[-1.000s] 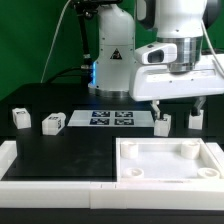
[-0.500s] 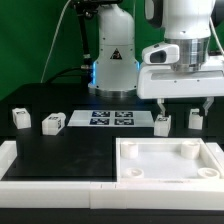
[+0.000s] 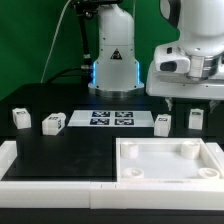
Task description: Assemble one leg
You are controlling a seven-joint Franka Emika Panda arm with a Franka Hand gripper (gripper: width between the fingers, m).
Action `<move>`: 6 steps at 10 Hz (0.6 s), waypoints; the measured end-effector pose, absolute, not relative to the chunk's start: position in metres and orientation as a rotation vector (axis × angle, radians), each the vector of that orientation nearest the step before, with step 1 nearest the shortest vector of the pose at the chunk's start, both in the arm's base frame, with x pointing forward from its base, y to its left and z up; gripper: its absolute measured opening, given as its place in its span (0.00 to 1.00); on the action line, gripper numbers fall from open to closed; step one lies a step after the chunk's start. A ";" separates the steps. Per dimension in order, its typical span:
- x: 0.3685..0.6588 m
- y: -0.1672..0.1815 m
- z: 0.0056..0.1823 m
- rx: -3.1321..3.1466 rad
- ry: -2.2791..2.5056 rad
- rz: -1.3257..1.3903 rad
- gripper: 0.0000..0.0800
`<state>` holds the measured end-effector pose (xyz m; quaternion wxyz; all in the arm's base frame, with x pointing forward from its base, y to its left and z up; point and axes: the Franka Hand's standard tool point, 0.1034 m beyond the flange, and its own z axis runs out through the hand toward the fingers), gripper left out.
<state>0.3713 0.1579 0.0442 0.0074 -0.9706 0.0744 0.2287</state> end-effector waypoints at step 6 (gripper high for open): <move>0.362 0.157 0.040 -2.846 0.261 1.217 0.81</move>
Offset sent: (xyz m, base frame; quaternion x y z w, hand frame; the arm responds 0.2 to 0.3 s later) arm 0.0000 0.0000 0.0000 0.0000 -0.2667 0.0000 0.9638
